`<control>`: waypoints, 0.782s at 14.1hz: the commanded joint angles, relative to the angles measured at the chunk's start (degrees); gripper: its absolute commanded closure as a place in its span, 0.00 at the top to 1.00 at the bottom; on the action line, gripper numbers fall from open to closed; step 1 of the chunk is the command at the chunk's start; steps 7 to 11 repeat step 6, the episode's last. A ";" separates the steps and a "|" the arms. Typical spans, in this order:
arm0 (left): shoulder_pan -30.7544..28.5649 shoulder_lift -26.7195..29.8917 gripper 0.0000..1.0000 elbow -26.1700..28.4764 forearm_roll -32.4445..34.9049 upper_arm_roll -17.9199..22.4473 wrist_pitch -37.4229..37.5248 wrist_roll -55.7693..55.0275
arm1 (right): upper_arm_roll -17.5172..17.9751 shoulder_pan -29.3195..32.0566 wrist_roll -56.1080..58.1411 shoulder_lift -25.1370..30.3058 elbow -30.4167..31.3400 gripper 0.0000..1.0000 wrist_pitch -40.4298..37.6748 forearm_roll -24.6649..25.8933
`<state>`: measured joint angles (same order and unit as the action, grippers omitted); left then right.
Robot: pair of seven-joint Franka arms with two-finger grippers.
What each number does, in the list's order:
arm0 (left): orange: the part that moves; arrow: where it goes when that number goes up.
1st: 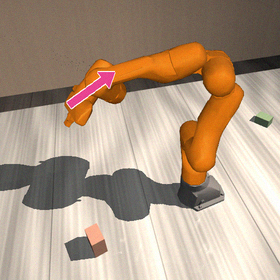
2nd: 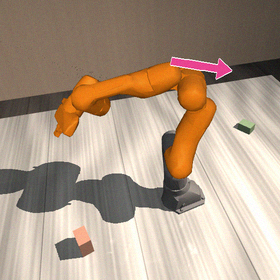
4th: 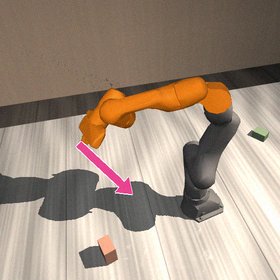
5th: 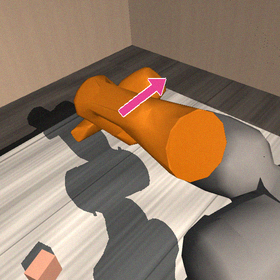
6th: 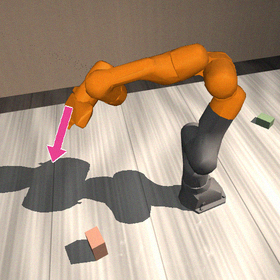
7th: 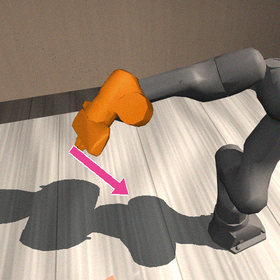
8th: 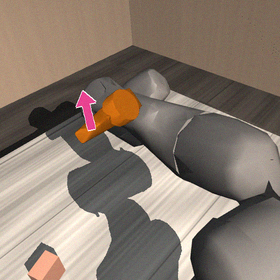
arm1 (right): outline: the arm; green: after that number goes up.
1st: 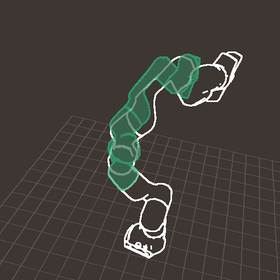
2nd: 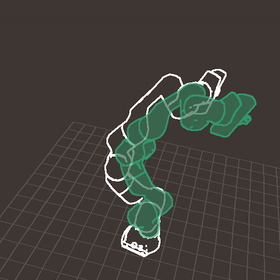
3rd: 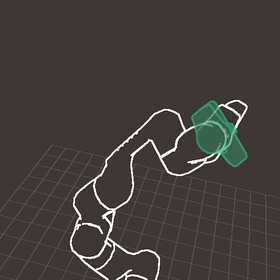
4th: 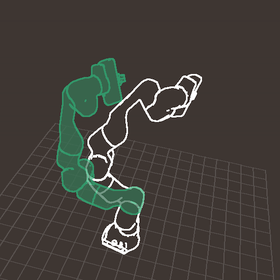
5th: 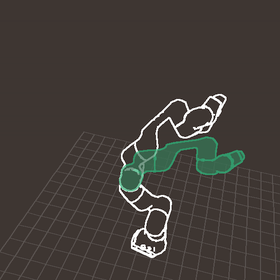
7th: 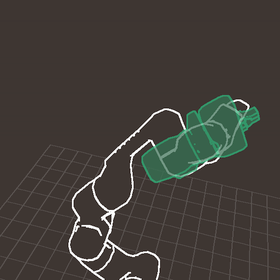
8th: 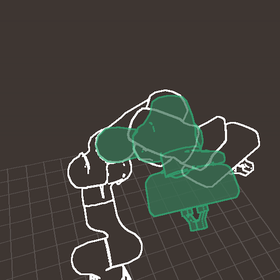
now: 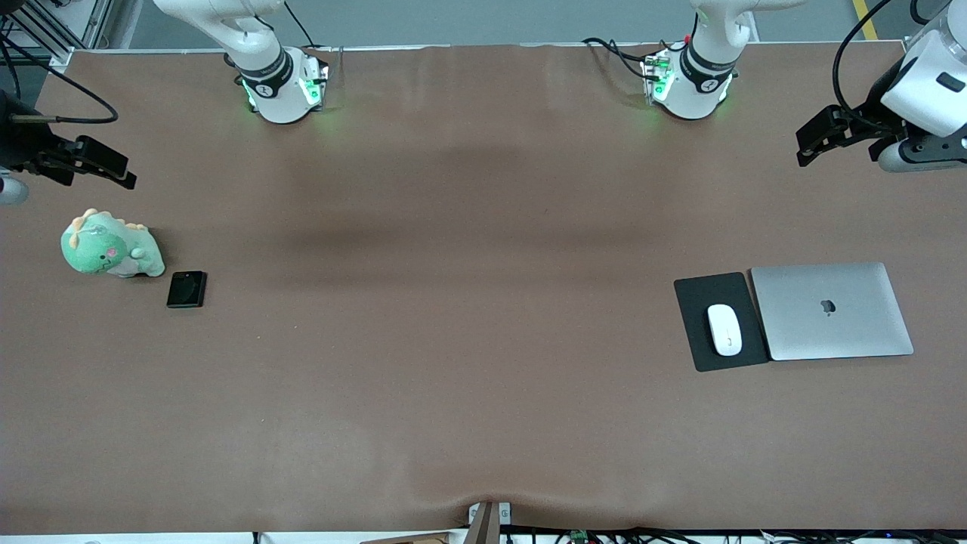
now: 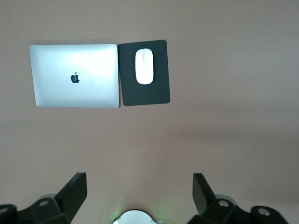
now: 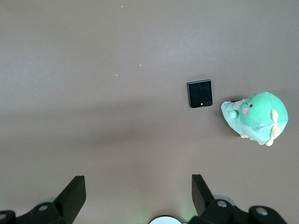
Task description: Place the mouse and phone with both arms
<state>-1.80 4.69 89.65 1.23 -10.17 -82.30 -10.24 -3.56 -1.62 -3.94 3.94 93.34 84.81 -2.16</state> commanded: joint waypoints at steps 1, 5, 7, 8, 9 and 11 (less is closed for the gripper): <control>-0.31 -0.47 1.00 -1.40 -0.44 0.06 0.56 0.84 | 0.48 1.00 -0.01 -0.07 -1.67 1.00 -1.05 0.76; -0.31 -0.47 1.00 -1.49 -0.53 0.06 0.56 0.92 | 0.48 0.92 -0.01 -0.25 -2.20 1.00 -0.97 0.85; -0.31 -0.47 1.00 -1.49 -0.70 0.06 0.56 0.92 | 0.48 0.74 -0.01 -0.51 -2.20 1.00 -0.97 0.85; -0.31 -0.47 1.00 -1.49 -0.70 0.06 0.56 0.92 | 0.48 0.74 -0.01 -0.51 -2.20 1.00 -0.97 0.85; -0.31 -0.47 1.00 -1.49 -0.70 0.06 0.56 0.92 | 0.48 0.74 -0.01 -0.51 -2.20 1.00 -0.97 0.85; -0.31 -0.47 1.00 -1.49 -0.70 0.06 0.56 0.92 | 0.48 0.74 -0.01 -0.51 -2.20 1.00 -0.97 0.85</control>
